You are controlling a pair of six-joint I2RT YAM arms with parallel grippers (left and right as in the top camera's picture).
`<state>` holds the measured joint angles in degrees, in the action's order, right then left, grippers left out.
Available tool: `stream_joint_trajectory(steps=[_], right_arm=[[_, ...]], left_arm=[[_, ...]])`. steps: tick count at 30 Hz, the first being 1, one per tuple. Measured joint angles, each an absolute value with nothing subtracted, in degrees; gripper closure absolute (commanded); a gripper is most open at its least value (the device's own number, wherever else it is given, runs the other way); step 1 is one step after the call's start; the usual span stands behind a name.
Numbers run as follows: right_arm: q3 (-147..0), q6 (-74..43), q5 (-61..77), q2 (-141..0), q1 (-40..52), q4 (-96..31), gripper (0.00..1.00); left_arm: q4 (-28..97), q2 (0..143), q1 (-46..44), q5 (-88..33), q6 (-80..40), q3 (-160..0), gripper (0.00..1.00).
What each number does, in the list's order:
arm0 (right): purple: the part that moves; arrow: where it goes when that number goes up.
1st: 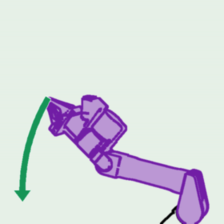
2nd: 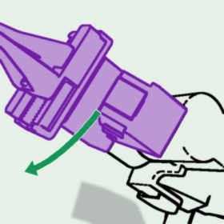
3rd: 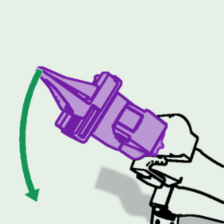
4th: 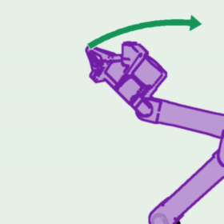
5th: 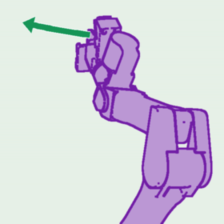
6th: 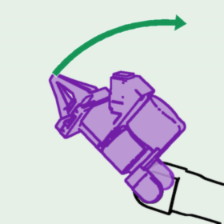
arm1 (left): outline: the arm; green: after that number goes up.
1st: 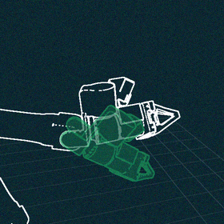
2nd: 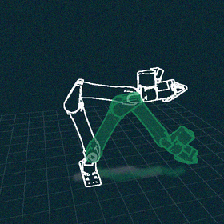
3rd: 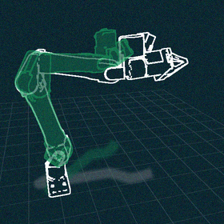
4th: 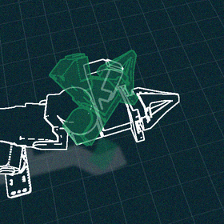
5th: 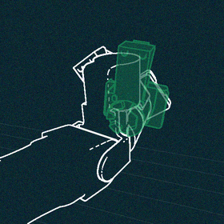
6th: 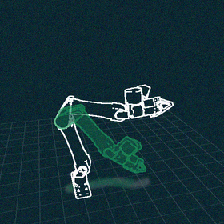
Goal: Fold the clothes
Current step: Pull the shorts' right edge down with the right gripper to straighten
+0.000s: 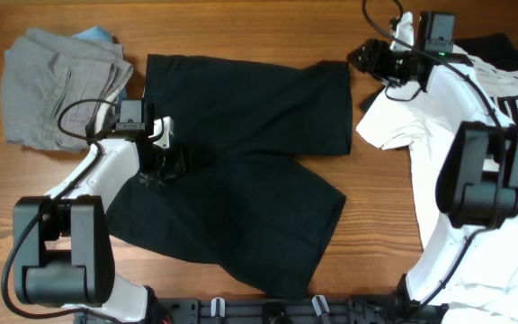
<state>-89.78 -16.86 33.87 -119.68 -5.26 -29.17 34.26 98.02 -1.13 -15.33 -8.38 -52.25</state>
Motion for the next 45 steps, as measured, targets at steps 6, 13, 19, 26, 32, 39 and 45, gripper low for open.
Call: stream_joint_trajectory(steps=[6, 13, 19, 26, 32, 39, 45], right_arm=[[-89.82, -12.45, 32.71, -109.95, -3.18, -62.39, 0.1], [-76.31, -15.79, 25.61, -110.02, 6.42, -57.12, 0.96], [-74.63, -24.43, 11.75, -110.04, 3.7, -42.72, 0.96], [-75.05, -18.65, 12.58, -109.8, -6.28, -25.52, 0.3], [-75.85, -16.49, 21.76, -102.08, -6.44, -51.48, 0.33], [-68.9, -16.6, 15.33, -100.9, -4.69, -63.9, 0.3], [-61.52, -19.11, 16.03, -100.99, -4.71, -55.57, 0.95]], left_arm=[[39.16, 97.93, -1.06, -13.43, -8.36, -53.41, 0.29], [49.23, 93.27, -0.8, -11.33, -8.38, -59.75, 0.23], [52.77, 88.82, -0.8, -10.92, -8.36, -61.12, 0.17], [53.39, 88.82, -0.8, -10.7, -8.36, -61.14, 0.16], [50.46, 88.82, -0.8, -10.5, -8.1, -61.12, 0.42], [48.38, 89.06, -0.8, -10.35, -8.01, -59.48, 0.38], [47.7, 91.61, -0.8, -10.07, -7.97, -53.78, 0.43]])
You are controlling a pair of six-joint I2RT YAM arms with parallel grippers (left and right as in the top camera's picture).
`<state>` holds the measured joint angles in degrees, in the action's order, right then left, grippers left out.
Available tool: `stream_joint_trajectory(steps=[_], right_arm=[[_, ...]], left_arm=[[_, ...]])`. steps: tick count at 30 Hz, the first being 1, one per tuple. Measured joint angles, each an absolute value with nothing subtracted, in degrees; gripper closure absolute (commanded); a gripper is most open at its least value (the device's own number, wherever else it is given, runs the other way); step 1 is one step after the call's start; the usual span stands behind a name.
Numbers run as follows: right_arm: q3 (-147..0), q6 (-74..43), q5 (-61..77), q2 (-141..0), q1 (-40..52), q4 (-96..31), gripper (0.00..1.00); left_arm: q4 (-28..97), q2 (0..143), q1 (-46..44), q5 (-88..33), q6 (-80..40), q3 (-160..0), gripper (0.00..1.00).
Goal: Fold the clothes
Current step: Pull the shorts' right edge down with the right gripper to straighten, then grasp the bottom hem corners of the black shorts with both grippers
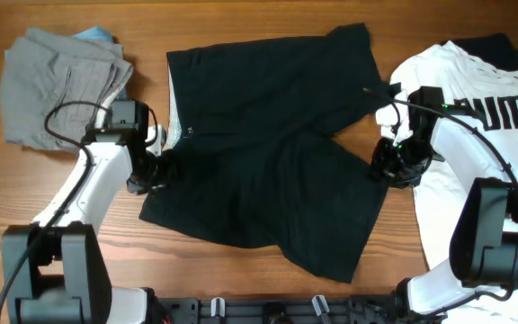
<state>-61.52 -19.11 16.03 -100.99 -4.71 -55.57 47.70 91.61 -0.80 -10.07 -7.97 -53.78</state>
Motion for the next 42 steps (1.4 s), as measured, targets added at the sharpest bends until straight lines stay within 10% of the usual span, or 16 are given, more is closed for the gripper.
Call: stream_joint_trajectory(steps=[12, 14, 16, 29, 34, 42], right_arm=[[-64.34, -21.87, 17.32, -100.97, -12.97, -42.94, 0.95], [-64.38, -21.8, 17.43, -100.97, -13.06, -38.44, 0.51], [-64.55, -21.63, 17.47, -100.97, -12.97, -36.07, 0.39], [-64.79, -16.56, 19.64, -86.83, -13.1, -66.17, 0.33], [-57.34, -18.22, 20.14, -84.33, -11.16, -67.51, 0.6], [-37.67, -21.3, 24.03, -84.36, -11.05, -58.54, 0.46]], left_arm=[[33.8, 89.71, -0.8, -7.92, -14.37, -43.0, 0.47], [33.74, 89.71, -0.8, -7.9, -14.83, -43.0, 0.41], [33.63, 89.71, -0.8, -8.12, -15.59, -43.0, 0.23], [50.24, 90.19, -0.73, -7.29, -15.68, -47.7, 0.16], [51.96, 90.19, 2.52, -7.66, -18.48, -47.77, 0.2], [52.73, 90.13, 11.66, -12.88, -16.86, -47.88, 0.15]])
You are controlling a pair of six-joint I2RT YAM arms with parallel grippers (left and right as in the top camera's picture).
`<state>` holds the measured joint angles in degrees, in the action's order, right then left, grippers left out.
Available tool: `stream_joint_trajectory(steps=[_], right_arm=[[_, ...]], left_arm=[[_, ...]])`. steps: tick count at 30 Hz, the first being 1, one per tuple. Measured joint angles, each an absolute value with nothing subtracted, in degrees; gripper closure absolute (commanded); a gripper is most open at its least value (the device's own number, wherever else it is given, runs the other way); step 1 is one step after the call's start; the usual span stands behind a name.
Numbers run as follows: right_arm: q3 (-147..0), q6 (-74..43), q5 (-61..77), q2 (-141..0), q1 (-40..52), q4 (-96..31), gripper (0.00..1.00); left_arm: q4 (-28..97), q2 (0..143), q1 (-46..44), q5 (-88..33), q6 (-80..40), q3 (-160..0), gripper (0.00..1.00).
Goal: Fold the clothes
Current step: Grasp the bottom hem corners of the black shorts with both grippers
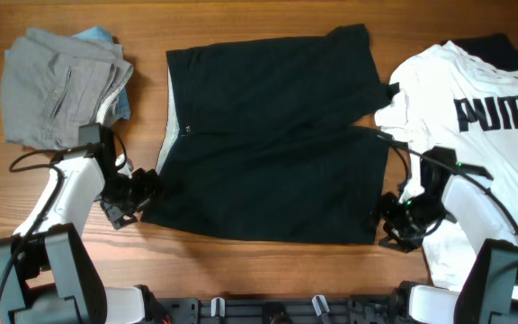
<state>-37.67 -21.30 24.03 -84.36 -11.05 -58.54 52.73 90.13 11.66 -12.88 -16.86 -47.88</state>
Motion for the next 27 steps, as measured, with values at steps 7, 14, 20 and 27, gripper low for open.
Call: stream_joint_trajectory(steps=[7, 14, 20, 27], right_arm=[[-32.77, -25.91, 25.02, -84.36, -11.03, -51.51, 0.91], [-33.82, -26.59, 25.76, -84.31, -11.03, -53.41, 0.96], [-39.13, -24.36, 26.0, -82.37, -11.03, -55.72, 0.96], [-39.31, -23.7, 26.13, -82.32, -11.03, -56.12, 0.95]], left_arm=[[52.56, 90.11, 11.7, -14.63, -16.6, -47.88, 0.15], [52.29, 90.11, 11.7, -14.92, -16.16, -47.88, 0.27], [48.82, 90.04, 11.7, -14.92, -15.46, -46.04, 0.66], [45.76, 89.65, 11.81, -14.96, -15.79, -41.95, 0.96]])
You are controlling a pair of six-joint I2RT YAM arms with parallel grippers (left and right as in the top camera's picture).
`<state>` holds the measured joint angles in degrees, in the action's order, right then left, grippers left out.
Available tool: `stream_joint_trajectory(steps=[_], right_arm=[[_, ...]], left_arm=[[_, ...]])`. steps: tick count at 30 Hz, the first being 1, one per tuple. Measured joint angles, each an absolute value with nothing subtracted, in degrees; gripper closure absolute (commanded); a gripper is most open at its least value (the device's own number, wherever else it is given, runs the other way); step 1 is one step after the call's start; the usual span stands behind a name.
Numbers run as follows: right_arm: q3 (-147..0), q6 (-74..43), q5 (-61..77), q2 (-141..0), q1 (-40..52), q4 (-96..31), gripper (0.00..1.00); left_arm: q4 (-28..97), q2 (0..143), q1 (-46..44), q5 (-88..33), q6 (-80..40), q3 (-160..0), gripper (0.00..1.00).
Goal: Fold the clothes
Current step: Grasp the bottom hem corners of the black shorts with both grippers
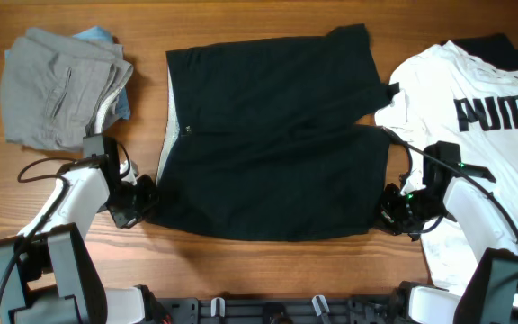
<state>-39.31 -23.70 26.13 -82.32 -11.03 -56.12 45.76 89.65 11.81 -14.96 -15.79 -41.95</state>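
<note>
The black shorts (272, 135) lie flat in the middle of the wooden table, folded into a wide rectangle with the pale waistband lining along the left edge. My left gripper (147, 200) is at their lower left corner, touching the edge. My right gripper (387, 210) is at the lower right corner, against the hem. Both sets of fingers are dark against the dark cloth, so their opening does not show.
A pile of grey clothing (57, 85) lies at the back left with a blue piece (97, 36) under it. A white printed T-shirt (475, 144) is spread on the right, over a black garment (502, 49), close to my right arm.
Both grippers have shifted a little away from the table's front edge, the left also slightly inward. The shorts lie as they did, with the lower left corner a bit tidier.
The shorts lay open with both legs spread, my left gripper at the waist and my right at the far leg's hem. Then the legs were brought together at an angle. Then the shorts lay squared up as one rectangle, and they remain so now.
</note>
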Motion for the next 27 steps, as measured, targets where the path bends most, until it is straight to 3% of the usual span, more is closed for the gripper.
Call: stream_joint_trajectory(steps=[5, 11, 12, 13, 16, 18, 19, 20, 27], right_arm=[[-42.17, -22.22, 26.15, -78.74, -11.03, -60.64, 0.96], [-51.62, -20.86, 26.46, -66.19, -11.0, -67.16, 0.96], [-52.9, -20.97, 26.55, -64.25, -11.0, -67.13, 0.96], [-53.54, -21.21, 26.55, -62.87, -11.0, -67.16, 0.96], [-53.69, -21.65, 26.35, -62.41, -11.0, -67.31, 0.96], [-53.69, -21.82, 26.09, -63.51, -11.0, -67.31, 0.96], [-53.69, -21.82, 26.04, -64.16, -11.0, -67.29, 0.95], [-53.69, -21.82, 25.85, -64.86, -11.0, -67.31, 0.96], [-53.69, -21.76, 25.43, -67.61, -11.0, -67.07, 0.96]], left_arm=[[60.23, 87.7, 11.81, -15.09, -14.24, -45.98, 0.96], [67.29, 70.52, 12.03, -14.83, -13.61, -56.23, 0.96], [67.22, 67.26, 12.08, -14.85, -13.65, -57.06, 0.82], [67.29, 64.62, 12.08, -14.87, -13.74, -57.41, 0.78], [66.3, 62.24, 12.08, -14.9, -15.77, -56.73, 0.44], [62.17, 63.57, 12.08, -15.25, -17.98, -52.97, 0.3], [60.73, 64.79, 12.08, -15.7, -18.44, -51.05, 0.29], [56.95, 66.81, 12.08, -17.19, -19.84, -47.13, 0.3], [46.89, 83.33, 12.08, -20.58, -23.77, -37.5, 0.65]])
